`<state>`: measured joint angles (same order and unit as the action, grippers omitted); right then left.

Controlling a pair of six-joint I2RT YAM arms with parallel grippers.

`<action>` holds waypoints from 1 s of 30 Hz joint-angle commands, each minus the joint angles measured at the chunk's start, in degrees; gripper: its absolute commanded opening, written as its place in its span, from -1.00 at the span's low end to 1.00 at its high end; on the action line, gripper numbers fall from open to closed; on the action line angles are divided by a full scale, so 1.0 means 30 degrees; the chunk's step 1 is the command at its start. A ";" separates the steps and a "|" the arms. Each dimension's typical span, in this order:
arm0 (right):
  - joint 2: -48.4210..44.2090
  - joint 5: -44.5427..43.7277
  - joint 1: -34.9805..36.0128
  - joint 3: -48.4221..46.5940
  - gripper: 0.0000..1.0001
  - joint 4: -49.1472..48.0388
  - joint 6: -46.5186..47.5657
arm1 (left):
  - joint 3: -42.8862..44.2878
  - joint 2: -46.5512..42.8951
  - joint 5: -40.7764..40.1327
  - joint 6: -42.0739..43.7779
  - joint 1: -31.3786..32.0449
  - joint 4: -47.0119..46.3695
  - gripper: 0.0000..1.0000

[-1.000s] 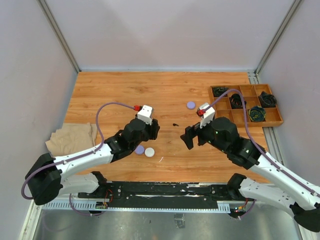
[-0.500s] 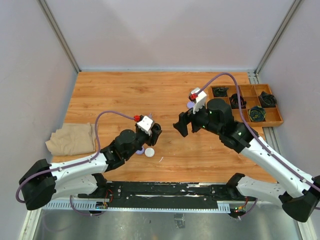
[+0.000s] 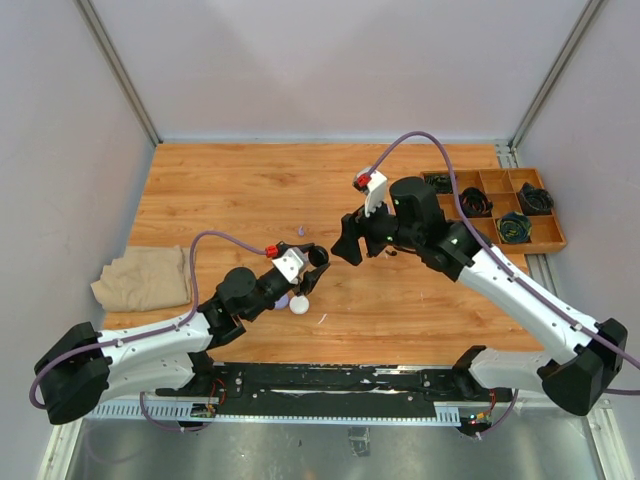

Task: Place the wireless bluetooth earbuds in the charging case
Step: Pick up the charging case at the center of the board.

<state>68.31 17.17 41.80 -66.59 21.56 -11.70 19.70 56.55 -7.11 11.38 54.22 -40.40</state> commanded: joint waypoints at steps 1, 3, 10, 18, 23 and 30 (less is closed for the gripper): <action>0.0684 0.1470 -0.0223 -0.0938 0.40 0.0429 -0.0330 | -0.0182 -0.0277 0.0950 0.1450 0.0193 -0.1971 0.02; 0.0949 0.1966 -0.0223 -0.1089 0.31 0.0336 -0.0389 | -0.0197 -0.0252 0.1116 0.1669 0.0208 -0.2093 0.02; 0.1831 0.3698 -0.0223 -0.1113 0.12 -0.0347 -0.0878 | -0.0173 -0.0082 0.1621 0.1927 0.0231 -0.2460 0.01; 0.2719 0.4721 -0.0238 -0.1147 -0.02 -0.0916 -0.1210 | -0.0179 0.0057 0.1888 0.2014 0.0231 -0.2675 0.02; 0.3066 0.5235 -0.0223 -0.1056 -0.19 -0.1244 -0.1311 | -0.0193 0.0133 0.2058 0.2130 0.0245 -0.2675 0.02; 0.2909 0.5418 -0.0225 -0.0982 -0.61 -0.1330 -0.1206 | -0.0369 0.0155 0.2253 0.2106 0.0267 -0.2656 0.06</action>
<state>77.54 31.86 41.78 -68.07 19.07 -15.51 19.29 56.88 -1.30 16.95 54.26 -45.60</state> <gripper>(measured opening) 0.268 0.560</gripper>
